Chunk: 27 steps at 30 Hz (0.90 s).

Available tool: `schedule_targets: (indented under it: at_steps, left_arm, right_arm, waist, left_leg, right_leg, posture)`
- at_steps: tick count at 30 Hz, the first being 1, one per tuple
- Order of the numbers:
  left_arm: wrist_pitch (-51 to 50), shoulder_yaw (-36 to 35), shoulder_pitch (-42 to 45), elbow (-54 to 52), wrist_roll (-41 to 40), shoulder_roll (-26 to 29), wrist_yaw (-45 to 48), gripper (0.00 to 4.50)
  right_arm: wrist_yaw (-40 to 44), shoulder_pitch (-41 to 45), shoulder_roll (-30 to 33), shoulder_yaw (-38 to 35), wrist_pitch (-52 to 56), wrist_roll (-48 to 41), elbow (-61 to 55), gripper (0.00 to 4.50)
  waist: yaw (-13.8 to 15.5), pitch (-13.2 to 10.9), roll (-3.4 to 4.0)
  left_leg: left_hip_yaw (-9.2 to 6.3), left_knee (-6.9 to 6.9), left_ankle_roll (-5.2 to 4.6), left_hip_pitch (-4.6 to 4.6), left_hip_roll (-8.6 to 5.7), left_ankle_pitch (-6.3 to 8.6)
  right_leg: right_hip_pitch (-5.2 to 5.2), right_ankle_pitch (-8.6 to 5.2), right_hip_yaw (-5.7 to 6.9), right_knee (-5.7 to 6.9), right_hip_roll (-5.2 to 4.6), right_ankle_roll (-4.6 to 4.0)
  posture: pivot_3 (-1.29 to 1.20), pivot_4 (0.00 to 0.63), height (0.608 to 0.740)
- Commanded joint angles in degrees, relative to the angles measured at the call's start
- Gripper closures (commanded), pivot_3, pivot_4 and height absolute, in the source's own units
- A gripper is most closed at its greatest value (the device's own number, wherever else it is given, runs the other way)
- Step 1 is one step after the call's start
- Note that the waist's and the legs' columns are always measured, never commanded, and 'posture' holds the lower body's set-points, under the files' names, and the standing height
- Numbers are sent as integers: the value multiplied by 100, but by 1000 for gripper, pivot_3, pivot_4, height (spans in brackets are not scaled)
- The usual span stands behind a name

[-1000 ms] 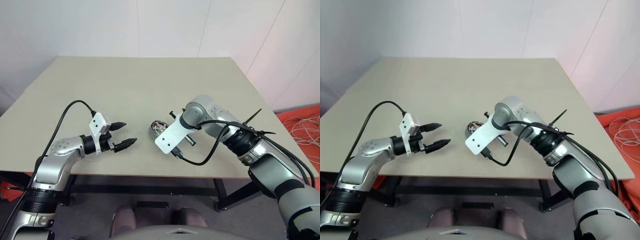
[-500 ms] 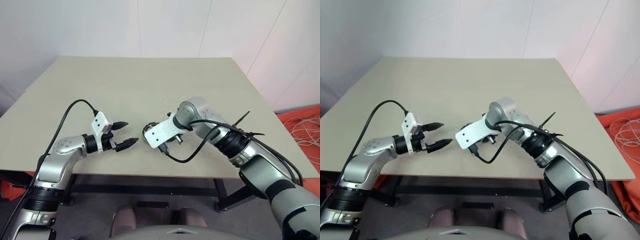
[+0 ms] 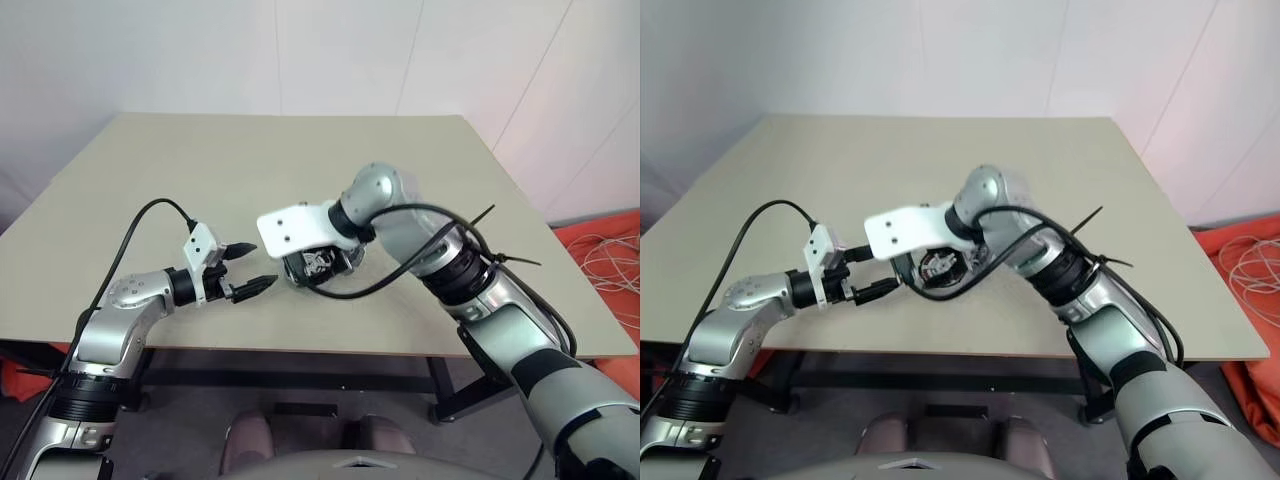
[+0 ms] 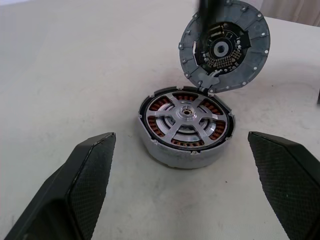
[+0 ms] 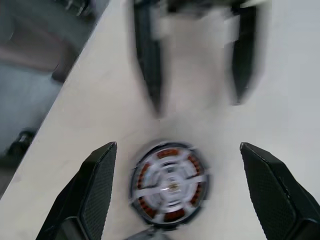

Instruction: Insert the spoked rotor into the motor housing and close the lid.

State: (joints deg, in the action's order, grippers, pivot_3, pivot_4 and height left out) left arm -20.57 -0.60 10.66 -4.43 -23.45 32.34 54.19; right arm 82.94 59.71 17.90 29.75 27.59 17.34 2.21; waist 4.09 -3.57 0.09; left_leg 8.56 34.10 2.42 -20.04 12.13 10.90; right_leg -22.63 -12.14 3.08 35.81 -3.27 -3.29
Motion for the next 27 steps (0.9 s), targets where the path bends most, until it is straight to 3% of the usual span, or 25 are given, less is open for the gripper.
schedule_targets:
  at_steps: [1,5,10,14,19,23,27]
  left_arm:
    - [92,-65,150,-51,-16,8,1,0]
    - [182,-126,125,-32,25,57,-17,0]
    - [164,-311,156,67,-41,108,-64,0]
    - [206,-477,88,180,-27,282,4,0]
    - [295,-703,10,300,-4,491,27,0]
    - [371,-823,-55,355,23,522,-39,0]
    - [393,-842,-112,365,26,494,-80,0]
  right_arm:
    - [-450,628,2,-817,139,-503,465,47]
    - [-1010,1208,146,-1668,232,-1068,1324,47]
    - [-2133,1046,614,-2422,-763,-1257,2571,47]
    - [-2773,-23,1123,-2659,-1317,-1187,2721,47]
    - [-2388,-1415,1706,-2745,-1030,-1506,2114,47]
    - [-1717,-2347,2268,-2710,-667,-1866,1334,947]
    - [-1305,-2810,2468,-2544,-348,-2208,682,2412]
  waist:
    - [-2,-1,1]
    - [3,-2,3]
    - [11,-2,0]
    - [19,-2,0]
    - [60,-14,20]
    - [76,-23,41]
    - [67,-23,40]
  left_leg:
    - [0,0,0,2,0,0]
    - [0,0,1,-2,-1,0]
    - [1,-5,-1,-6,-9,3]
    - [2,-6,0,-13,-24,2]
    - [5,-6,-2,-29,-27,3]
    - [8,-1,-3,-34,-25,4]
    - [12,-2,-2,-10,-18,2]
  right_leg:
    - [2,-1,0,0,0,2]
    - [-2,9,0,0,0,-16]
    - [-1,12,0,-9,-2,-23]
    - [-9,18,0,-7,0,-31]
    - [-20,18,2,-10,-1,-32]
    - [-29,18,1,-7,-1,-31]
    - [-13,-5,2,-6,4,8]
  posture:
    - [0,0,740]
    - [0,0,740]
    - [0,0,740]
    - [0,0,740]
    - [0,0,740]
    - [0,0,740]
    - [0,0,740]
